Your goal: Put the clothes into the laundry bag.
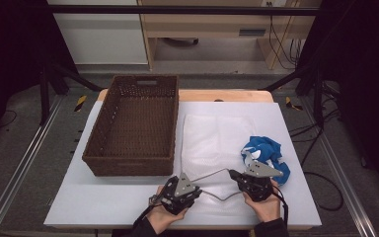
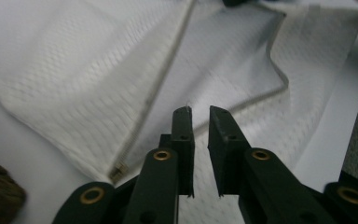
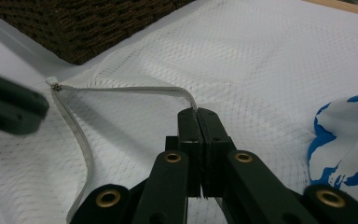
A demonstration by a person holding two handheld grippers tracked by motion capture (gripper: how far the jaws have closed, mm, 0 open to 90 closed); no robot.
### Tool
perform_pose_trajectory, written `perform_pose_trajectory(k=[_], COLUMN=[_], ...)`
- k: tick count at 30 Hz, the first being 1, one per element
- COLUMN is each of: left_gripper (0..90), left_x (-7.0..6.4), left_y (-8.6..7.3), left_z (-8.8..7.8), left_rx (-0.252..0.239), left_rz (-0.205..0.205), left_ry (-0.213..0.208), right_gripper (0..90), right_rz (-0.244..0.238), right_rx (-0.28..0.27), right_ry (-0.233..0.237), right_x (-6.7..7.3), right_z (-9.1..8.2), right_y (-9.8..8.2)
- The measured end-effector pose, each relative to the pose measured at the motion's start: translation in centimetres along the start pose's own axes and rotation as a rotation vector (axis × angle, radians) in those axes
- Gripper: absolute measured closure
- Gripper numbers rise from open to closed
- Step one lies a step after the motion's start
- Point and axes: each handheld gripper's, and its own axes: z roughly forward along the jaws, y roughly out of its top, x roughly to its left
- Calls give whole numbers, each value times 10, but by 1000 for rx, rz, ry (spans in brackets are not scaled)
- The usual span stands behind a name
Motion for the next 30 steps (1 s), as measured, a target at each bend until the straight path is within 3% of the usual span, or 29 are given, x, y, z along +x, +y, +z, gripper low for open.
perform_pose_trajectory(k=[4, 8, 13, 14, 18, 23, 30], left_gripper=[679, 586, 575, 577, 656, 877, 891], left_x=[11, 15, 13, 10, 10, 12, 16], left_y=[27, 38, 47, 50, 52, 53, 54], left_z=[-2, 9, 32, 41, 52, 53, 51], left_rx=[-47, -31, 7, 17, 45, 52, 35], left_rz=[20, 27, 34, 59, 52, 45, 15], left_ry=[40, 34, 6, 10, 5, -1, -13], right_gripper=[893, 892, 892, 892, 891, 889, 817], right_rz=[0, 1, 2, 4, 14, 14, 30], right_rx=[-1, -10, -13, -13, -22, -21, -23], right_ry=[2, 3, 9, 10, 12, 21, 36], right_x=[1, 0, 0, 0, 0, -1, -1], right_z=[1, 0, 1, 2, 0, 0, -2], right_y=[0, 0, -1, -1, -1, -3, -4])
